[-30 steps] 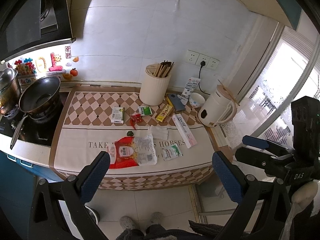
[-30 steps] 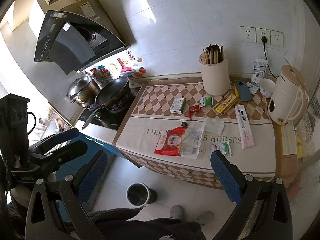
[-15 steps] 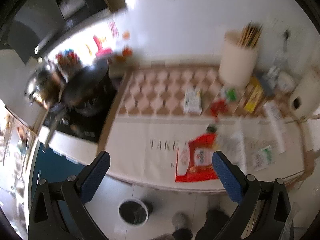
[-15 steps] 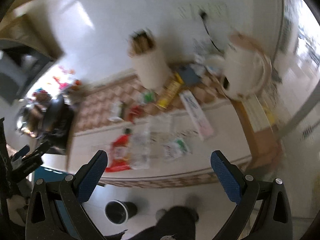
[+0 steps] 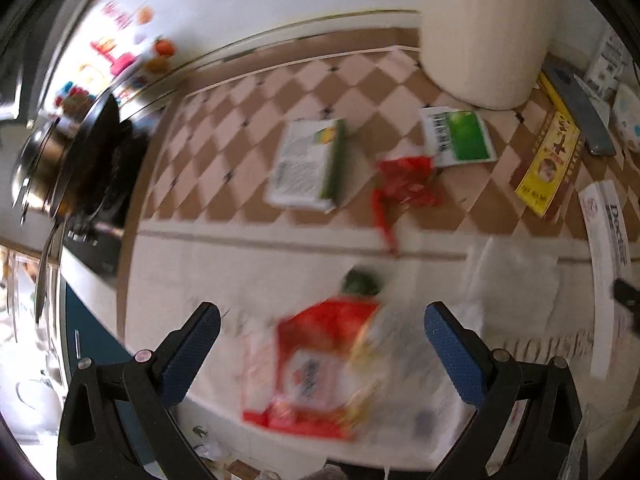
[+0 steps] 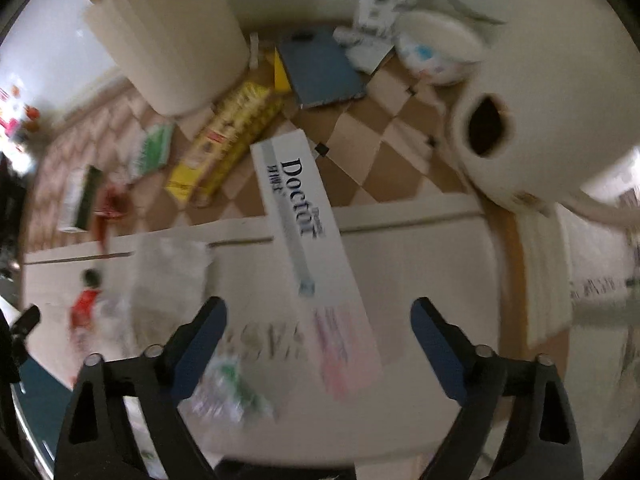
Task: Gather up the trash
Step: 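Grasp the white Doctor toothpaste box with the right tool while the left grasps the yellow seasoning packet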
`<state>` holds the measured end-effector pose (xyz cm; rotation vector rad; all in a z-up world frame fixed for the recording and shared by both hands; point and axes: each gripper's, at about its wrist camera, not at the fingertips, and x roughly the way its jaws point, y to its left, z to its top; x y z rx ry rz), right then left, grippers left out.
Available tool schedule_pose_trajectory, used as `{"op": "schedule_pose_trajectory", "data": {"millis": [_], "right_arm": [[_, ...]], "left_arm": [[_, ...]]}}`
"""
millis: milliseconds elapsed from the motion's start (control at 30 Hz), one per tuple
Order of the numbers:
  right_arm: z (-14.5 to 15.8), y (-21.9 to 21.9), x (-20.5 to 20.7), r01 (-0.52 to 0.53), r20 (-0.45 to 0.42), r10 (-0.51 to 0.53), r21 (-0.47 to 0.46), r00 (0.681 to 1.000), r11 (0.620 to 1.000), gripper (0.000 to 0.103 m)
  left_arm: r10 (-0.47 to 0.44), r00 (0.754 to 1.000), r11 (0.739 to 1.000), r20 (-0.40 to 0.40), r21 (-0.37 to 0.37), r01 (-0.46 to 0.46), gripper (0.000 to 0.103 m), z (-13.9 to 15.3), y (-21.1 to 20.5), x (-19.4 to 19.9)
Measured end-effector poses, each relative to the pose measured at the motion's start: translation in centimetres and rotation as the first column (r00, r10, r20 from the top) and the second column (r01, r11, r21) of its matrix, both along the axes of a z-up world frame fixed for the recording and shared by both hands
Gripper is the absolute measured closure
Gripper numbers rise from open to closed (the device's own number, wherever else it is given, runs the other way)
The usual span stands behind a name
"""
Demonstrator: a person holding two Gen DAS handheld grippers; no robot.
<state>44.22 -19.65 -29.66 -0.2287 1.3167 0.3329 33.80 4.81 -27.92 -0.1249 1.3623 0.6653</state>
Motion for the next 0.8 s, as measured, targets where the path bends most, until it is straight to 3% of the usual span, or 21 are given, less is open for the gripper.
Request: {"op": "schedule_pose_trajectory", "data": {"millis": [100, 167, 267, 367, 567, 667, 767, 800], "right_arm": [[-3.4, 1.9, 2.6, -0.039, -0.055, 0.037, -0.038, 0.998, 0.999, 0.032], [-4.9, 2.7, 3.6, -0.069, -0.087, 0.065, -0.039, 0.994, 0.997, 0.049], [-5.4, 2.1, 4.1, -0.061, -0.095, 0.060, -0.010, 0.994, 0.998, 0.051], [-5.0, -1.0, 4.6, 0.019, -0.089, -0.020, -0.004, 0.996, 1.000, 0.051], [-5.2, -5.3, 6.0, 0.123, -0.096, -0.124, -0.012, 0.988, 0.992, 0.051], [-5.4, -5.6, 6.5, 0.128, -0.093, -0.129, -0.019, 0.987, 0.992, 0.051], [-5.2, -5.0, 6.9, 0.126, -0.078, -0.127, -0.028, 0.989, 0.992, 0.051], [-4.7, -4.7, 7.2, 0.127, -0.079, -0.129, -0.029, 0.989, 0.991, 0.051]], "left_arm": [[-0.045, 0.999, 0.999, -0.025, 0.008, 0.045, 0.000, -1.0, -1.1, 3.3], [-0.075, 0.997, 0.997, -0.035, -0.004, 0.075, 0.000, -1.5, -1.8, 5.4], [-0.139, 0.990, 0.990, -0.031, -0.028, 0.138, 0.000, -2.0, -3.3, 8.5], [-0.222, 0.975, 0.971, -0.011, -0.087, 0.221, 0.000, -2.7, -5.0, 12.1], [-0.386, 0.922, 0.899, -0.021, -0.235, 0.370, 0.002, -5.7, -7.7, 18.2], [-0.431, 0.901, 0.879, -0.049, -0.248, 0.407, 0.019, -7.2, -8.2, 19.6], [-0.434, 0.900, 0.872, -0.050, -0.274, 0.405, 0.043, -8.1, -8.1, 20.0], [-0.432, 0.901, 0.874, -0.047, -0.271, 0.404, 0.043, -8.1, -8.1, 20.0]]}}
